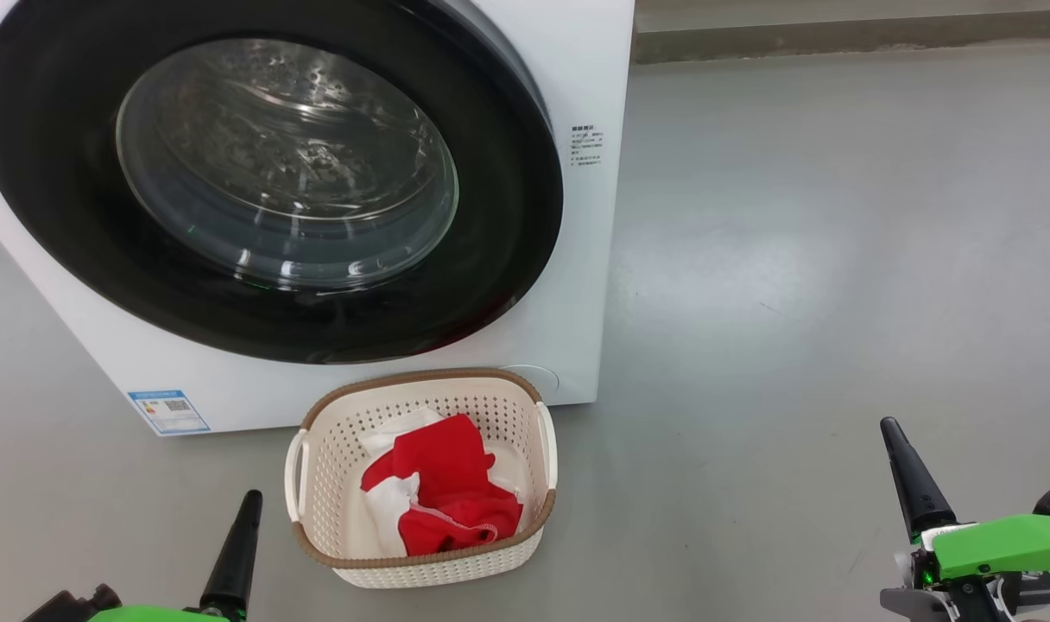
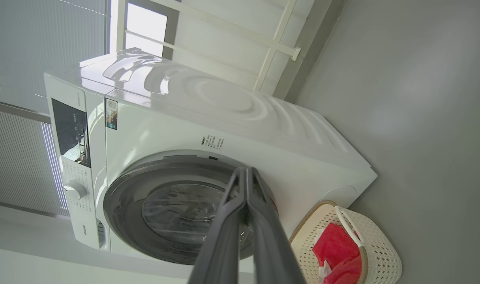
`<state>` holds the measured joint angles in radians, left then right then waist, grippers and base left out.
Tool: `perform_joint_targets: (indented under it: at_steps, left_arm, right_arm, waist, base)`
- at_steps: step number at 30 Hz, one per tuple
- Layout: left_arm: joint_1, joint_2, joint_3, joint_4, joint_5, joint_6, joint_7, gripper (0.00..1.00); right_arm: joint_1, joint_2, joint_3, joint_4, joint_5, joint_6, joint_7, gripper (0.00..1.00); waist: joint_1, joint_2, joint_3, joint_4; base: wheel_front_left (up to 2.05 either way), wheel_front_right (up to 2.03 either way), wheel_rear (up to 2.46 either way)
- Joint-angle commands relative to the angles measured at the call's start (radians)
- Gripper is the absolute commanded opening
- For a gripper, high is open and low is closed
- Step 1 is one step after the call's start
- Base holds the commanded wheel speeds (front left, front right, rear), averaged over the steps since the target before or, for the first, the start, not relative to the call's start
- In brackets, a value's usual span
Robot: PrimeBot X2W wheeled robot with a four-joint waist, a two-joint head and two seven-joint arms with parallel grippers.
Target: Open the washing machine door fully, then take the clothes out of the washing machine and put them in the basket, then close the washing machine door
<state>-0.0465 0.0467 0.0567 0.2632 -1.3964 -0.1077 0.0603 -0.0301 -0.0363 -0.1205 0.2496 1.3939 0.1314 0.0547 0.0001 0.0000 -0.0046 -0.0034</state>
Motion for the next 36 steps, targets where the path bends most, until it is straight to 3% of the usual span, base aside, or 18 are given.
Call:
perform_joint_targets:
  at_steps: [1, 17, 36]
  left_arm:
    - [-0.046, 0.006, 0.034, -0.02, -0.027, -0.013, 0.007, 0.0]
    - [-0.061, 0.004, 0.057, -0.018, -0.207, -0.023, 0.052, 0.0]
    - [-0.062, 0.004, 0.057, -0.018, -0.212, -0.023, 0.053, 0.0]
  right_arm:
    - [-0.051, -0.014, 0.01, -0.022, 0.037, -0.001, 0.011, 0.0]
    - [-0.077, -0.014, 0.006, -0.005, 0.21, -0.001, 0.058, 0.0]
    - [-0.078, -0.014, 0.006, -0.005, 0.214, -0.001, 0.059, 0.0]
  waist:
    - [-0.0001, 0.0, 0.001, 0.0]
    - [-0.0001, 0.0, 0.007, 0.003]
    - [-0.0001, 0.0, 0.008, 0.003]
  base:
    - [0.0, 0.0, 0.0]
    - [0.0, 0.0, 0.0]
    - [0.0, 0.0, 0.0]
